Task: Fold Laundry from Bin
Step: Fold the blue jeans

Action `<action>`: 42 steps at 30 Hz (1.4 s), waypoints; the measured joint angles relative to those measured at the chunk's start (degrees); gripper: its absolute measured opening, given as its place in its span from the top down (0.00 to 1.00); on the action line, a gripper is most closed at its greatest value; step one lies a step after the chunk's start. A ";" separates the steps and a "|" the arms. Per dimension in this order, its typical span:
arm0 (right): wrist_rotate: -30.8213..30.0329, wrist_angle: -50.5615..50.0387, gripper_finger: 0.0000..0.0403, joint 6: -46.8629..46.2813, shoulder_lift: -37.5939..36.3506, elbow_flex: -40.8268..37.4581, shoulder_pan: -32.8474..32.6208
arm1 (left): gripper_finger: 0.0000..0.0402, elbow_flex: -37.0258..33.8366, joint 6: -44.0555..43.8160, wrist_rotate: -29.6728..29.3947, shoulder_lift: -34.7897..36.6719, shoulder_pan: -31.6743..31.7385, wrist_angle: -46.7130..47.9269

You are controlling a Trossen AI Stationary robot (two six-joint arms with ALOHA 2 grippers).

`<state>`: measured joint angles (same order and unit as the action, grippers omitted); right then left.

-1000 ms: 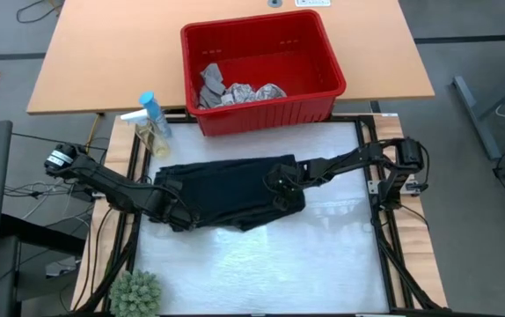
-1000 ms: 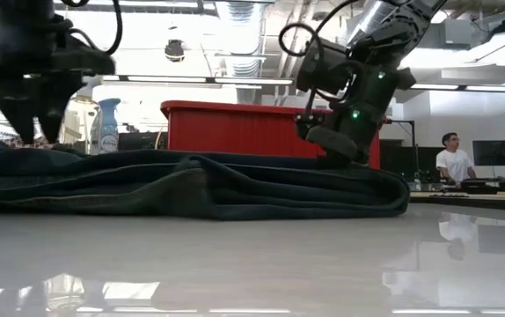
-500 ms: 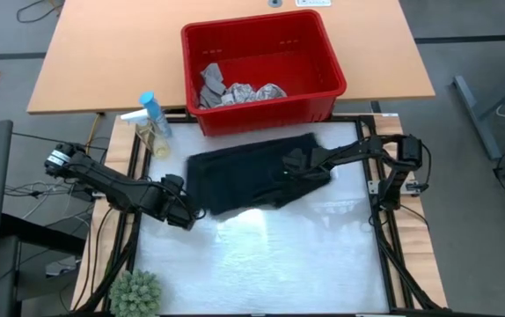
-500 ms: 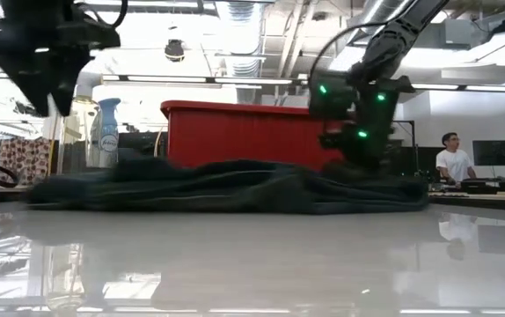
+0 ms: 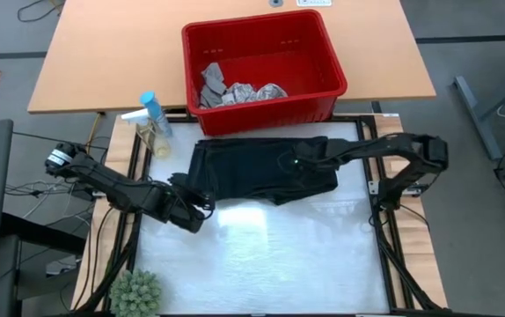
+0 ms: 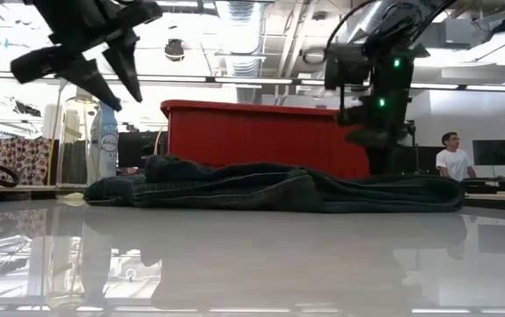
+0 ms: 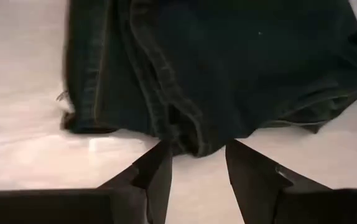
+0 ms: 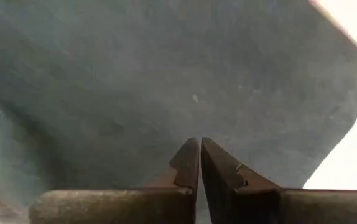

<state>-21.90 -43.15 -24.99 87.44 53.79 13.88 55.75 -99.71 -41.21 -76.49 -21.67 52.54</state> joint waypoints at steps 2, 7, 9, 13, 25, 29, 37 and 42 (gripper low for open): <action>3.41 3.83 0.89 5.15 -2.43 0.09 -0.30 | 0.65 -0.09 0.31 -0.31 0.00 0.65 -0.60; 16.47 20.80 0.89 14.53 -5.28 0.16 -3.72 | 0.65 -0.15 0.82 -5.79 1.92 0.86 -1.08; 19.04 26.90 0.89 18.75 -5.64 0.51 -6.55 | 0.65 -0.15 3.98 -6.16 3.64 1.01 -1.03; 16.04 32.08 0.85 30.72 -2.74 3.76 -12.91 | 0.65 -0.15 9.53 -6.32 7.49 1.20 -1.01; 3.72 29.75 0.38 46.72 21.07 29.56 -21.17 | 0.65 -0.15 14.48 -8.21 15.06 1.20 0.12; 0.77 24.27 0.33 51.72 30.12 39.27 -22.34 | 0.65 -0.23 12.44 -7.12 14.78 1.37 7.59; -2.26 14.58 0.33 52.90 41.57 52.89 -23.32 | 0.65 -9.31 6.15 -6.40 14.77 3.04 11.24; -2.28 12.61 0.33 50.05 43.23 55.11 -22.60 | 0.65 -19.45 14.50 -3.52 15.37 7.28 -6.57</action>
<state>-24.18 -30.54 25.06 130.67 108.90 -8.72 36.30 -85.21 -44.73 -61.12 -14.39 45.97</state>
